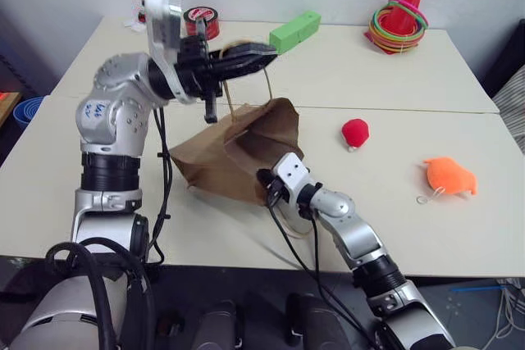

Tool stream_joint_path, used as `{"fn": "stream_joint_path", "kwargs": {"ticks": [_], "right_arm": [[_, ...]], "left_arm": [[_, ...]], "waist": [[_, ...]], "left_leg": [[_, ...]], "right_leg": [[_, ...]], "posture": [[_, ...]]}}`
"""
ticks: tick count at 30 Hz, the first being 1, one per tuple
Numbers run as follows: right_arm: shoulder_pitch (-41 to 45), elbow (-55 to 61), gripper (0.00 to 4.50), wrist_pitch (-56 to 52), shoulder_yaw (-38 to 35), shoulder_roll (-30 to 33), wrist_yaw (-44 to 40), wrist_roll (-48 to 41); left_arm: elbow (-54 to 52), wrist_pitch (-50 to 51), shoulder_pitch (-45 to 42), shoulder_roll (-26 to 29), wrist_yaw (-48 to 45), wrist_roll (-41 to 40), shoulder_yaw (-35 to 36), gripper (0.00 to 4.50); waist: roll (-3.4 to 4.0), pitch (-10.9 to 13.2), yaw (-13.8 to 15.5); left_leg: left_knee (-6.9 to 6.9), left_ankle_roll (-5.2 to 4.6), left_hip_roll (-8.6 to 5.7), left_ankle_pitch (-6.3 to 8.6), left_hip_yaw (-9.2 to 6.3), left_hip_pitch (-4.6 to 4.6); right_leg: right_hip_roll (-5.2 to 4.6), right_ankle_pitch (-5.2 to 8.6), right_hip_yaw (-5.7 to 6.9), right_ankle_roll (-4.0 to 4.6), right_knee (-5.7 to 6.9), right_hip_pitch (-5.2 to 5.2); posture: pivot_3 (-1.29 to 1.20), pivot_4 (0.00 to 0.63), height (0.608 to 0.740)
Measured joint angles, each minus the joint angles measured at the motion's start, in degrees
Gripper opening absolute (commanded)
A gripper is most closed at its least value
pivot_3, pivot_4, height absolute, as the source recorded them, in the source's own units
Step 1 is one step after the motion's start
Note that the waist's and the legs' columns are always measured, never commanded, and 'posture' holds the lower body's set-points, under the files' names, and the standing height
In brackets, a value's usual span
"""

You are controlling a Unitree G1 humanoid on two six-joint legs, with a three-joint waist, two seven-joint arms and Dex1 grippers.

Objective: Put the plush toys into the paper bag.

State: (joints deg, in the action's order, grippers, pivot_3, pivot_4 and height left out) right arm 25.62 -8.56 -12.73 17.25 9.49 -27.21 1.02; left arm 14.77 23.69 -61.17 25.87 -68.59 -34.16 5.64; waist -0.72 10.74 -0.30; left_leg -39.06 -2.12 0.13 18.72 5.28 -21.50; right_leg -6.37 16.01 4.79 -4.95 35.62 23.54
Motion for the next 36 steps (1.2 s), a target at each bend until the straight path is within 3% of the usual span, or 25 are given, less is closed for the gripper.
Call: {"fn": "stream_joint_path", "kwargs": {"ticks": [8, 15, 18, 25, 29, 31, 36], "right_arm": [[-0.29, 1.26, 0.05, -2.15, 0.01, -0.47, 1.04, 0.05], [-4.58, 5.05, 0.05, -1.67, -2.54, -0.57, -0.56, -3.23], [-6.87, 7.36, 0.62, -2.53, -4.07, -0.61, -3.05, -6.74], [-12.48, 19.13, 2.91, -3.27, -5.58, 7.69, -12.13, -12.6], [-21.62, 32.54, 4.33, -2.55, -15.18, 14.6, -17.72, -22.66], [-26.49, 36.52, 4.47, -2.72, -20.35, 16.19, -18.29, -26.69], [-45.4, 38.85, 4.47, 4.14, -42.22, 16.06, -16.14, -29.25]], "left_arm": [[-0.83, 0.27, 0.3, -1.17, -1.01, 0.16, -1.03, 0.0], [-4.39, -3.34, 7.44, -2.23, -0.72, 2.82, -4.52, 0.0], [-5.59, -3.86, 7.86, -2.43, -0.08, 2.87, -4.52, 0.0], [-5.8, -4.5, 7.85, -2.7, -0.44, 2.86, -4.59, 0.0], [-4.71, -5.41, 7.54, -2.69, -2.14, 2.94, -4.97, 0.0], [-4.11, -5.96, 7.31, -2.72, -2.7, 3.06, -5.08, 0.0], [-1.92, -7.56, 6.6, -2.96, -4.19, 3.49, -5.77, 0.0]], "waist": [[0.0, 0.0, -0.04], [0.0, 0.0, 0.05], [0.0, 0.0, -0.02], [0.0, 0.01, 0.13], [-0.01, 0.01, 0.6], [-0.05, 0.03, 0.64], [-0.05, 0.03, 1.71]], "left_leg": [[0.0, 0.01, 0.0, 0.0, 0.02, 0.01], [0.04, 0.01, 0.0, 0.02, 0.03, 0.01], [0.08, 0.03, 0.03, 0.03, 0.03, 0.0], [0.08, -0.01, 0.02, 0.05, 0.04, -0.08], [0.08, -0.06, 0.01, 0.09, 0.01, -0.11], [0.08, -0.07, 0.03, 0.12, 0.02, -0.1], [0.09, -0.14, 0.01, 0.17, 0.07, -0.08]], "right_leg": [[0.0, 0.0, -0.05, 0.0, 0.02, 0.01], [0.0, 0.0, -0.09, 0.0, -0.03, 0.01], [0.01, 0.0, -0.1, 0.0, -0.04, 0.04], [0.02, 0.0, -0.09, -0.01, -0.1, 0.1], [0.02, 0.0, -0.02, -0.03, -0.18, 0.06], [0.04, -0.02, -0.02, -0.06, -0.22, 0.03], [0.06, -0.03, -0.05, -0.1, -0.31, -0.01]], "posture": [[0.0, 0.15, 0.74], [0.0, 0.15, 0.74], [0.0, 0.15, 0.74], [0.0, 0.15, 0.74], [0.0, 0.15, 0.74], [0.0, 0.15, 0.74], [0.0, 0.15, 0.74]]}}
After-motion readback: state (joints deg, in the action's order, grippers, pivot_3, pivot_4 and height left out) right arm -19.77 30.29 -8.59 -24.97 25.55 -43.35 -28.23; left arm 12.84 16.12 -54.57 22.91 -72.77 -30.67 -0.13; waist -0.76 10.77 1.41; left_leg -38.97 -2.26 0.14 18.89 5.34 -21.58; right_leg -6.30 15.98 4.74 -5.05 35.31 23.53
